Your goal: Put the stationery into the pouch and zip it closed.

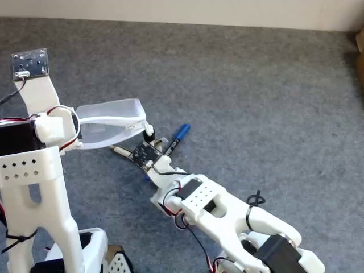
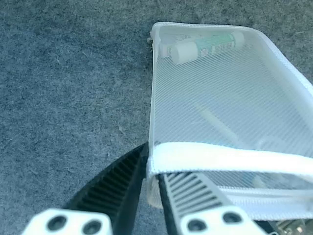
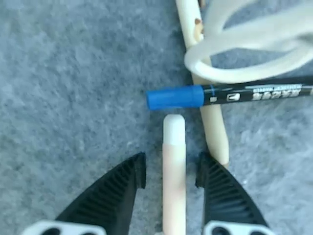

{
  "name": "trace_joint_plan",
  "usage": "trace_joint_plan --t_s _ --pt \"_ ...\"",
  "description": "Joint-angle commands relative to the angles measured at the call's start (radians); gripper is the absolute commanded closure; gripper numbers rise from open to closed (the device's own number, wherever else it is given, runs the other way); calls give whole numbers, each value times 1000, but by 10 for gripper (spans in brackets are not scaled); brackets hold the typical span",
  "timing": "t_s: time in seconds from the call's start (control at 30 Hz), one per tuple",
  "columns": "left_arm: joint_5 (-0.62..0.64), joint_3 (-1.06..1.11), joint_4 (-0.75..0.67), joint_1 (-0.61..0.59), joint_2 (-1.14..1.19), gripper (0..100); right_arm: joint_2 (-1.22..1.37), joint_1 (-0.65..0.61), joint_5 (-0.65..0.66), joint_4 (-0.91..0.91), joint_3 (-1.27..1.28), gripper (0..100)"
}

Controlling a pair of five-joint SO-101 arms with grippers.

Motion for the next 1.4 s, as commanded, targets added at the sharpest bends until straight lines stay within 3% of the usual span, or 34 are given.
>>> trace_joint_plan --t_s 0.0,0.1,0.33,0.7,1.07,1.37 --pt "9 1 -34 -13 10 994 38 10 69 -10 -39 880" --pt "9 1 -34 -13 10 994 31 10 72 -10 -39 995" --pt "8 2 -32 -13 10 994 30 10 72 7 -39 995" --pt "8 2 -32 -13 10 994 28 -2 72 314 -186 995" --pt "8 2 -34 -13 10 994 22 -90 69 443 -211 995" --pt "8 16 -35 -13 10 994 -383 -84 66 460 -148 995"
